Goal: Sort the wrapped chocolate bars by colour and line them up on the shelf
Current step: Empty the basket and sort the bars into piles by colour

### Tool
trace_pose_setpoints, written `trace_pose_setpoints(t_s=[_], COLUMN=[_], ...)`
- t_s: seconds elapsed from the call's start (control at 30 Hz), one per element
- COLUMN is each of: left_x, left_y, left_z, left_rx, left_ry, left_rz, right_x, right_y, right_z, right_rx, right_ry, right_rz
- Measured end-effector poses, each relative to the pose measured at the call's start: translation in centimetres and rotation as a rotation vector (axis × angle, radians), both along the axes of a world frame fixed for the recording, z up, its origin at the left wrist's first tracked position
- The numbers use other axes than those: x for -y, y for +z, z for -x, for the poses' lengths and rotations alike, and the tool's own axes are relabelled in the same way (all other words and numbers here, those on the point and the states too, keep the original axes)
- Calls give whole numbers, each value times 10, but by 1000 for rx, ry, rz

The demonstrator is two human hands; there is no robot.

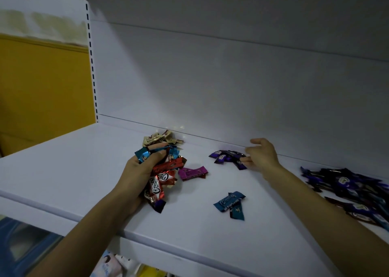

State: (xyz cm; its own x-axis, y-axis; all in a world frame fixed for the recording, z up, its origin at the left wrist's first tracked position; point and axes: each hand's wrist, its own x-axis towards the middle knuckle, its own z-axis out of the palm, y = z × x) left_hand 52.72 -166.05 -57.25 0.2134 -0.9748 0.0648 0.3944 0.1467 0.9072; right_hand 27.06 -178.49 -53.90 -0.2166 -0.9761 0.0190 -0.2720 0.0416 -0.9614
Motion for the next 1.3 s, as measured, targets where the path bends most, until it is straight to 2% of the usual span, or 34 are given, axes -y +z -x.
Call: trace_pose_setpoints(t_s=[0.07,0.2,0.27,0.33,0.4,0.53,0.63,0.73,0.8,0.87,0.93,1.13,1.3], left_x=[0,-1,-3,-5,-6,-6,-3,-1,-1,-2,-2,2,2], left_y=[0,1,2,2,3,4,3,2,2,3,3,1,-1], left_z=[0,0,-1,-1,-1,-2,-2,0,1,1,1,-1,-2], left_rx=[13,16,24,19,10,-29,-28,-25,-26,-31,-36,-27,25], left_ry=[-10,-28,-38,-40,-35,-8,-5,-4,-7,-4,-4,6,12], left_rz=[4,11,21,37,41,4,-5,-4,6,15,26,38,45], right_x=[-11,-40,-46,-46,-42,-31,-27,-17,-8,-1,0,-41,-53], right_y=[3,11,8,7,8,13,12,16,29,43,50,45,33], right_z=[-15,-68,-94,-110,-112,-95,-87,-98,-115,-130,-137,-122,-113], right_rx=[-134,-170,-288,-380,-376,-204,-179,-187,-91,94,146,-194,-232], right_ry=[96,678,821,792,725,633,566,448,419,459,513,853,920], right_rz=[70,11,142,280,332,207,104,96,92,47,4,177,324])
